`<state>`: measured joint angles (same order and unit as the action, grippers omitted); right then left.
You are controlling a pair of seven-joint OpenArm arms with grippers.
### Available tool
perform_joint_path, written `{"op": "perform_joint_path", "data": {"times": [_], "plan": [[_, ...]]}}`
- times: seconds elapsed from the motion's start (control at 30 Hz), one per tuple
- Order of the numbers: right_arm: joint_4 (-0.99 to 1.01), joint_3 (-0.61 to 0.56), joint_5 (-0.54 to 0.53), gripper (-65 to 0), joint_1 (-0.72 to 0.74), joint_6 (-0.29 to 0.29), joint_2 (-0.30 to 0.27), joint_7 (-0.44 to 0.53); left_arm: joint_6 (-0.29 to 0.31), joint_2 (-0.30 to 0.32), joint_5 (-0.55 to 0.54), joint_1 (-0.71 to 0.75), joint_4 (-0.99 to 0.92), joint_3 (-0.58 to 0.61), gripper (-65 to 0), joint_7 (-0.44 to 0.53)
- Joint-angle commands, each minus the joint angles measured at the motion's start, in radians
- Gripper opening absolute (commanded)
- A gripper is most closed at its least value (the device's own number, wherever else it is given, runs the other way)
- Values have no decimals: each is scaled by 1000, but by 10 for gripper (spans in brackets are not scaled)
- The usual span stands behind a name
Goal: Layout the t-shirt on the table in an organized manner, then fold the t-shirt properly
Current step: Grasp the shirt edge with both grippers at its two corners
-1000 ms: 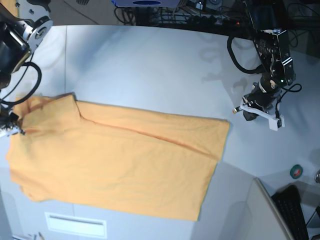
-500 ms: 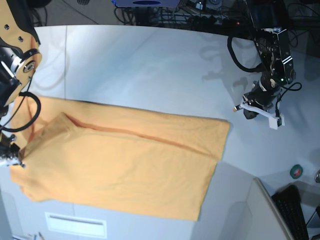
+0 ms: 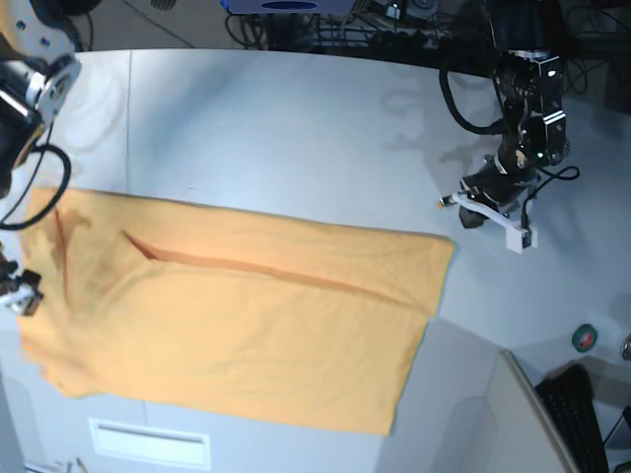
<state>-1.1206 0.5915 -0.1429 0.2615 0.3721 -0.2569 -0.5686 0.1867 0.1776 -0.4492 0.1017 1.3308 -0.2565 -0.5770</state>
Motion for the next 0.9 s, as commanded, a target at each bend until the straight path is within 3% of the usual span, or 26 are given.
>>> {"op": "perform_joint_path", "data": {"times": [0.0,0.1,0.27,0.4,0.5,0.57,0.87], "plan": [[-62,-38,4,-354,-29,-18,3,8,7,12,10,-24,19,29,-650,22],[-164,-103,27,-479,-176,-58,15,15,7,6,109,-46,11,121,-650,105],[-174,-109,53,-650,-258,-60,34,20,7,-42,235,-132,-84,194,-650,216],[-174,-106,93,-650,-294,-64,61,98,7,-60,246,-242,-221,196,-650,225],[-164,-114,190,-650,-296,-129,75,121,6,-57,246,-300,-322,197,-650,229],[-157,-115,236,-650,-293,-140,98,124,6,-54,246,-323,-385,202,-650,259],[-92,-222,239,-650,-284,-141,104,135,6,-33,247,-300,-501,207,-650,308]]}}
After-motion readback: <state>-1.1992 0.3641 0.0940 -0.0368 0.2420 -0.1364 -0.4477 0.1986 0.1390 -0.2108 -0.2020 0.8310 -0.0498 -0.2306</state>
